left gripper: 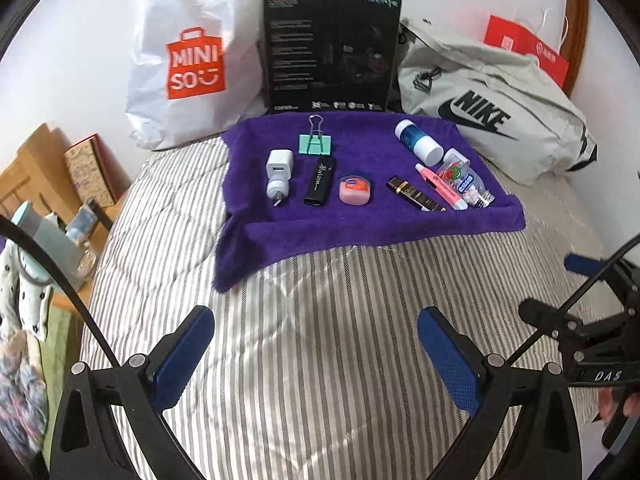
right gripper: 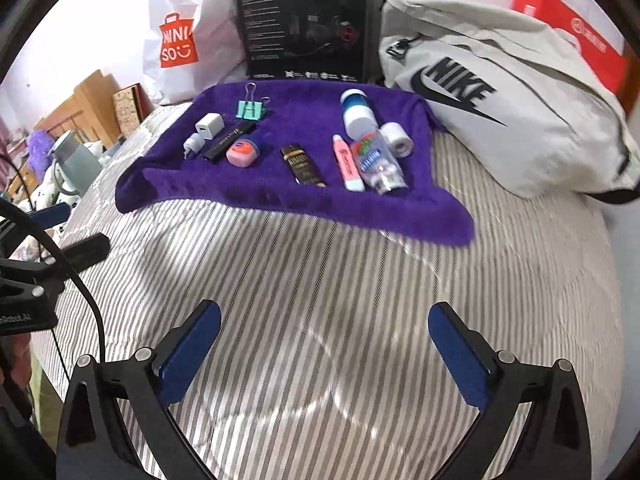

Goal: Organize rigid objects

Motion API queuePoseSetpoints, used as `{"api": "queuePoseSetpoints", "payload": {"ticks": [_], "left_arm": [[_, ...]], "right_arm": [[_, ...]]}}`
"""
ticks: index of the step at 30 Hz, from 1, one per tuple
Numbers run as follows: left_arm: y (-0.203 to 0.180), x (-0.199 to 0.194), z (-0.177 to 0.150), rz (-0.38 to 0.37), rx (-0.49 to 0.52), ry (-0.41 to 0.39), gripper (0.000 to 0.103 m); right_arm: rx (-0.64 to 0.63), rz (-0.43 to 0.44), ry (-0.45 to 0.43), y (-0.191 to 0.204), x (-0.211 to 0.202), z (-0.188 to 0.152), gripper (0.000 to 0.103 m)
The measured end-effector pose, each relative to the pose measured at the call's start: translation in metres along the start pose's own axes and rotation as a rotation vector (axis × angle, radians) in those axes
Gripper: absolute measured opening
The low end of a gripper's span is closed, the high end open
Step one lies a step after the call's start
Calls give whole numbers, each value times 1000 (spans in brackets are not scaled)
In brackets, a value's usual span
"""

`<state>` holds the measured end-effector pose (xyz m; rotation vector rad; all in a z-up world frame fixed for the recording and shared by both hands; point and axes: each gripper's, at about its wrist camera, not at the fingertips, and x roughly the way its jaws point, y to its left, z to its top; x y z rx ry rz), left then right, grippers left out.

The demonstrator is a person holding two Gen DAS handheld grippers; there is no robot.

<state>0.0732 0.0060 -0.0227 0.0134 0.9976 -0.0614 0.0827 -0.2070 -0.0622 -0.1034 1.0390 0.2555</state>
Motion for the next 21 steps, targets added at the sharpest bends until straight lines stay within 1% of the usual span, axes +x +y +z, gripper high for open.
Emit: {"api": "queuePoseSetpoints", "payload": {"ticks": [6,10,13,17,21], "left_arm": [[1,-23,-10,1,-42,-39,103],[1,-32,-14,-15,-71,-51,103],[-3,-36,-15,-25,-68,-54,103],[-10,-39,-15,-7,-45,-56,103],[-11,-40,-16,-10,-42,-56,103]], "right_arm": [[37,-12,-36,3,-28,-12,103],[45,-43,-59,6,-44,-19,103],[54,-56,-60,3,-49,-21,103],[86,-63,-61,-5,-50,-24,103],[95,-74,-57,-11,-48,-26,103]]}}
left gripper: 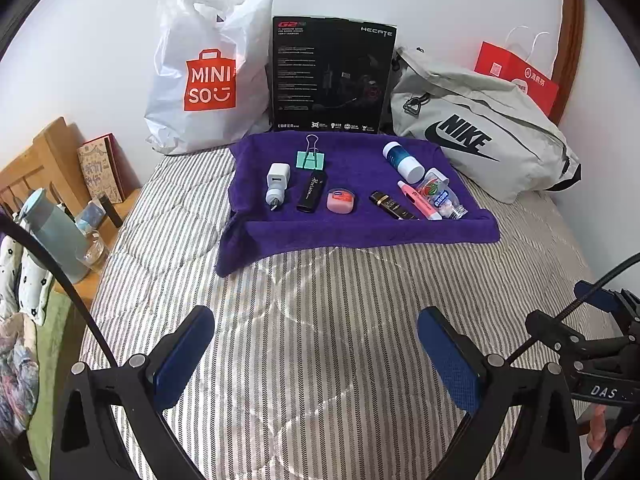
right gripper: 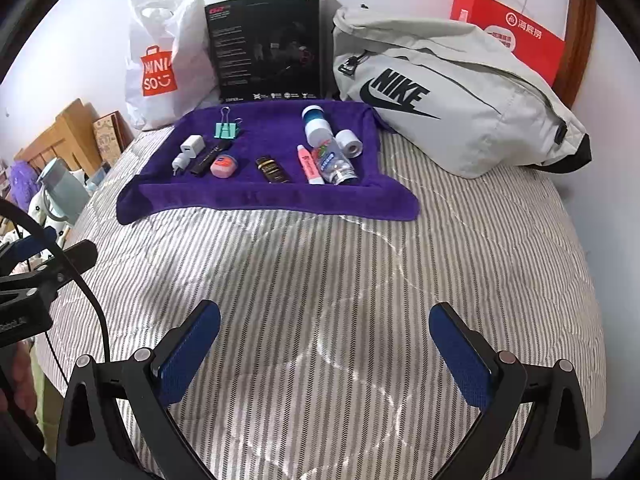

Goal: Organize rigid objects

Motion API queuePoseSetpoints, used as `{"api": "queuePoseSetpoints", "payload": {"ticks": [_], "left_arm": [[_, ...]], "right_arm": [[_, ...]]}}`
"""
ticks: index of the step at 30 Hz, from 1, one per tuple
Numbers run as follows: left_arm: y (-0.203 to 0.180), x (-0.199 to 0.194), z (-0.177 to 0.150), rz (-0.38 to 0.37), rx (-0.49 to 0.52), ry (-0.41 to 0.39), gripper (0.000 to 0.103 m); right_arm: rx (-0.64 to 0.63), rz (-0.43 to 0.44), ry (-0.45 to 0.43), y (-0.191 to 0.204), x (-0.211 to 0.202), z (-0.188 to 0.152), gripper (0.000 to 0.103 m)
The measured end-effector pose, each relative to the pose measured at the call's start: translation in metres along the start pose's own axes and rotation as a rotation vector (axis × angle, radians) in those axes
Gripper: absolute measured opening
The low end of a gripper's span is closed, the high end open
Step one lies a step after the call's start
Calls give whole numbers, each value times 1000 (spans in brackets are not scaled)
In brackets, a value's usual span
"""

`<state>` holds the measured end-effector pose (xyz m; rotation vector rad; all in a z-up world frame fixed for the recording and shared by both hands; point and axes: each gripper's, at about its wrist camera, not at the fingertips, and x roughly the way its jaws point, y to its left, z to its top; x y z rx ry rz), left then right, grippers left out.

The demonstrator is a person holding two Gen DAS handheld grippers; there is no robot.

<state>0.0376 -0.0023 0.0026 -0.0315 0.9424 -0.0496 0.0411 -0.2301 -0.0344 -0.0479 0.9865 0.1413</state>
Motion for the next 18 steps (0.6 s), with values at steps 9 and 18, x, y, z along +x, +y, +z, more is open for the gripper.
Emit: {"api": "queuePoseSetpoints", "payload": {"ticks": [9,18], "left_arm": [[-1,0,-1,13,-2,4,103],[1,2,0,11,-5,5,103]], "right_arm": [[-2,-1,-3,-1,1,-1,103],[-7,3,-17,-1,-3,0,103]]}}
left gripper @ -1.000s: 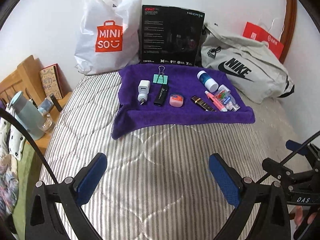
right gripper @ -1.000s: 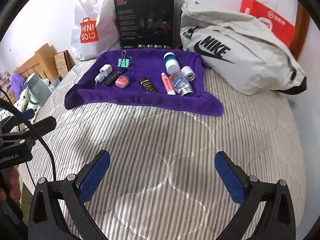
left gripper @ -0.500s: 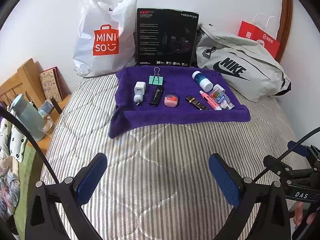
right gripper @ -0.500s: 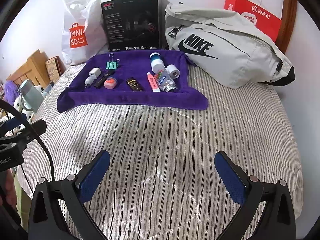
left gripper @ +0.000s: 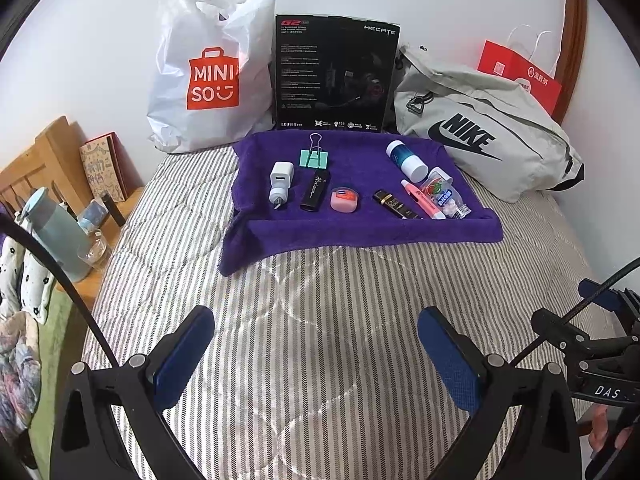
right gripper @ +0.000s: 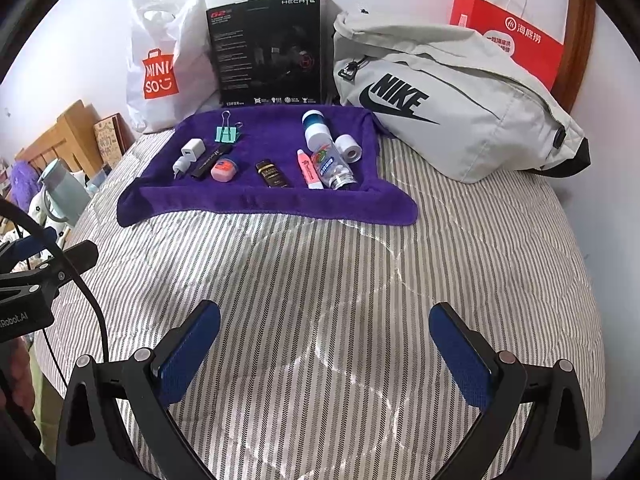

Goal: Organize rigid objects

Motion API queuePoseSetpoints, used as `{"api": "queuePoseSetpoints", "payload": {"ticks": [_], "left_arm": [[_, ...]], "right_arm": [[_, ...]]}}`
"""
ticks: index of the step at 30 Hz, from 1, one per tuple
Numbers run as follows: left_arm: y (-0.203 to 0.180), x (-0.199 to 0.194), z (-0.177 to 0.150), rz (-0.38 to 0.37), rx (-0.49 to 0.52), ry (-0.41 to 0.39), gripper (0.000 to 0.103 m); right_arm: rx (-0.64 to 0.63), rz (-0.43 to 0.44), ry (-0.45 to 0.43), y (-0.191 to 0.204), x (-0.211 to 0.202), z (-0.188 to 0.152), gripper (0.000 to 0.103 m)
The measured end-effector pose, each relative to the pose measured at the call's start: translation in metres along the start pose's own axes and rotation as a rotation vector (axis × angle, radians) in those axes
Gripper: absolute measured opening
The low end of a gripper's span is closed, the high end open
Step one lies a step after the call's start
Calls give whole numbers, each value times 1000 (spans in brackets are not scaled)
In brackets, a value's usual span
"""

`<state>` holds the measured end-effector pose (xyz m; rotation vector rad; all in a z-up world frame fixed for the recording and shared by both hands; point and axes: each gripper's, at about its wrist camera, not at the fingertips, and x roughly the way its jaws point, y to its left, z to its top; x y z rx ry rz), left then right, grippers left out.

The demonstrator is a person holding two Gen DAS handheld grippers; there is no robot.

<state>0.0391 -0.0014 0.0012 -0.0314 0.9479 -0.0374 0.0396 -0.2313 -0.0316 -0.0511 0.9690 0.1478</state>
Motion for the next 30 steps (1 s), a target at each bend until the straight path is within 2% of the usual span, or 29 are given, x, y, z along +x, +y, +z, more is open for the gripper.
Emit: {"api": "queuePoseSetpoints", "payload": {"ticks": [30], "left_arm": [[-2,-6,1,3,6,-9,103]], "right_arm": [[-13,-11,-9,0,-2,0,103]]}}
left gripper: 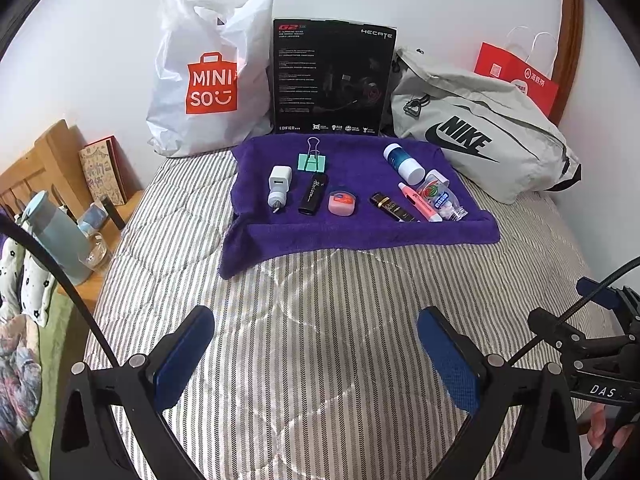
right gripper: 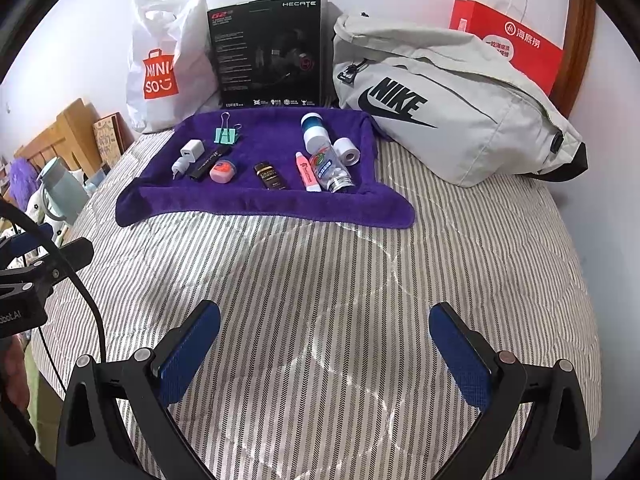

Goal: Organize rigid objects

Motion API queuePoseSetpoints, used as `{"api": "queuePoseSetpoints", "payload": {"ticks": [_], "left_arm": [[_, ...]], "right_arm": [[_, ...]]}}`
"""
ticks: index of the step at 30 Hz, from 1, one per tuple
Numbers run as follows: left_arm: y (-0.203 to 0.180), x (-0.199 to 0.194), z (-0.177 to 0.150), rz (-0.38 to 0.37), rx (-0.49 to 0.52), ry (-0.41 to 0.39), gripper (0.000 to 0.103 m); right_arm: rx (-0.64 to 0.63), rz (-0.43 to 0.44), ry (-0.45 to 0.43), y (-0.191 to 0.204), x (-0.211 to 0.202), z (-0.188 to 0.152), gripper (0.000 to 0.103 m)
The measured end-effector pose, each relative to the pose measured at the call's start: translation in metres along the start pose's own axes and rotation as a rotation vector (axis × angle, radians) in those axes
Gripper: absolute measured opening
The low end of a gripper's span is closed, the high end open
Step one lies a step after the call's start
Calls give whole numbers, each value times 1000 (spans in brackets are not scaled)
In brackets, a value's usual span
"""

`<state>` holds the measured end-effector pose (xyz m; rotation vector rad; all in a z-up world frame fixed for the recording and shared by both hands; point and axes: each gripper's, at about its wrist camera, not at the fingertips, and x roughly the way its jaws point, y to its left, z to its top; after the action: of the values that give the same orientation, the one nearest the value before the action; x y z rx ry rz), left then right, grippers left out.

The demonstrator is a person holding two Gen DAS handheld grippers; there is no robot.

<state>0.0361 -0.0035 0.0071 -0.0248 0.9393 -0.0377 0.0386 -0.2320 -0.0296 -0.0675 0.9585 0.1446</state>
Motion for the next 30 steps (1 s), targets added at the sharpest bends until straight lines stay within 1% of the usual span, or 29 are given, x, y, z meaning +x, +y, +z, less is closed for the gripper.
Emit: {"api": "queuePoseSetpoints", "payload": {"ticks": [30], "left_arm": [[-5,-2,-2,10,-5,0,103]], "right_arm": [[-2,0,-7,-1,-4,0,103]]}}
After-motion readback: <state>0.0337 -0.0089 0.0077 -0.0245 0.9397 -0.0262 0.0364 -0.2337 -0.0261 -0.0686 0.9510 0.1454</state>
